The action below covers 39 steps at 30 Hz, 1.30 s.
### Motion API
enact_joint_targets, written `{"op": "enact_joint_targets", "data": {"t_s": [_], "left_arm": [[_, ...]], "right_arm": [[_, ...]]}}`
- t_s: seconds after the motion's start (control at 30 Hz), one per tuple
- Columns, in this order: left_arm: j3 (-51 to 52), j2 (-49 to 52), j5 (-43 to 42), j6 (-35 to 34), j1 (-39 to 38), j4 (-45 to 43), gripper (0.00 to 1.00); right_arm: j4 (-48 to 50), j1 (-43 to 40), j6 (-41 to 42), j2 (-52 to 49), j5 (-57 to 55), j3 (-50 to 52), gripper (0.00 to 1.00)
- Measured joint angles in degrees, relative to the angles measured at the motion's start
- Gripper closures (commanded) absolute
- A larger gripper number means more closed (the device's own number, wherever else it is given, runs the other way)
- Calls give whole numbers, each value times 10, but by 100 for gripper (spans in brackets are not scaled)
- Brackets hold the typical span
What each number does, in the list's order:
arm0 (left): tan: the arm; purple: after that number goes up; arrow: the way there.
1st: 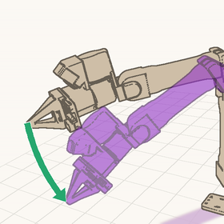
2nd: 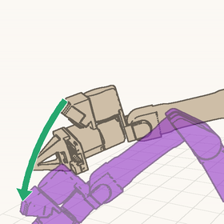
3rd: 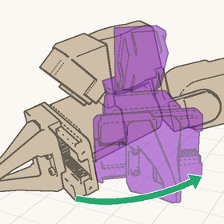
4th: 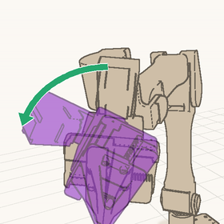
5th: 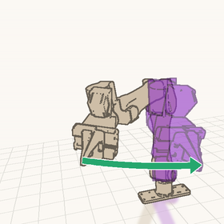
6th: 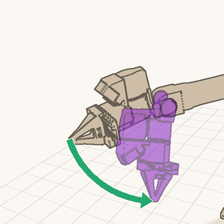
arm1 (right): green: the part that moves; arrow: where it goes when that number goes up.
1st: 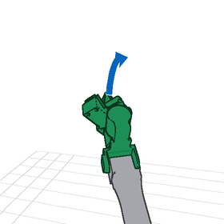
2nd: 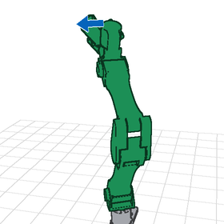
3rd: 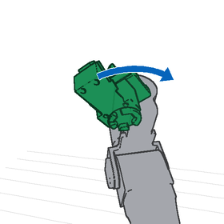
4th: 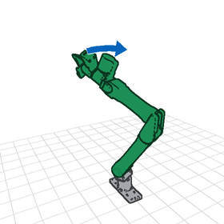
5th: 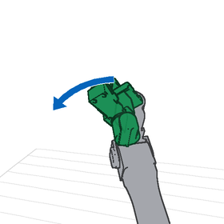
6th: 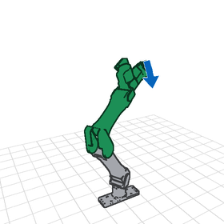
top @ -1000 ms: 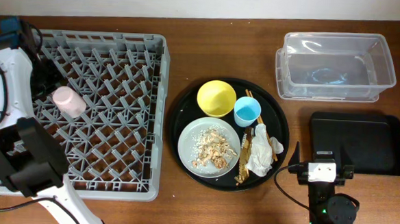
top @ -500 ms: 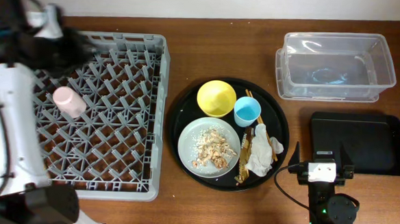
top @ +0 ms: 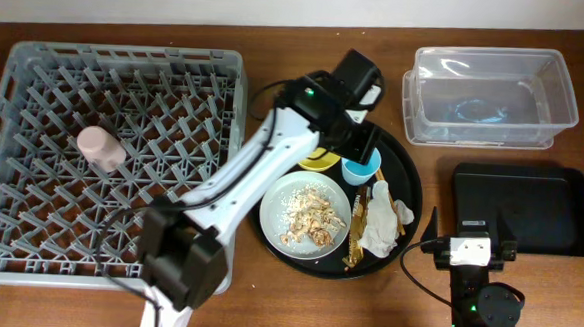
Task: Sort waste into correct bins and load items into the dishwasher rack
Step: 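Move the left gripper to the light-blue cup and grasp it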
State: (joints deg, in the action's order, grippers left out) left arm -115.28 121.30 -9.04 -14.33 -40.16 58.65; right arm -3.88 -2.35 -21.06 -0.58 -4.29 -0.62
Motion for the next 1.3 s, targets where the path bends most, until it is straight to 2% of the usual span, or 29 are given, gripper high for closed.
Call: {"op": "enact_joint_targets", "data": {"t_s": [0.23,0.5,0.8,0.9,1.13,1.17,1.3], "left_arm": [[0,37,10,2,-44,-44,51],[0,65,22,2,-49,-63,56],[0,101,23,6,-56,-72,87],[0,101,24,6,-56,-73,93],[0,101,24,6,-56,-67,93],[0,101,24,6,-57,-66,99],[-3,101,33,6,-56,-64,99]], "right_arm": [[0,0,0,0,0,0,1],[0,0,0,0,0,0,1],[0,0,0,0,0,0,1],[0,0,0,0,0,0,1],[0,0,0,0,0,0,1],[0,0,0,0,0,0,1],[0,0,0,0,0,0,1]]}}
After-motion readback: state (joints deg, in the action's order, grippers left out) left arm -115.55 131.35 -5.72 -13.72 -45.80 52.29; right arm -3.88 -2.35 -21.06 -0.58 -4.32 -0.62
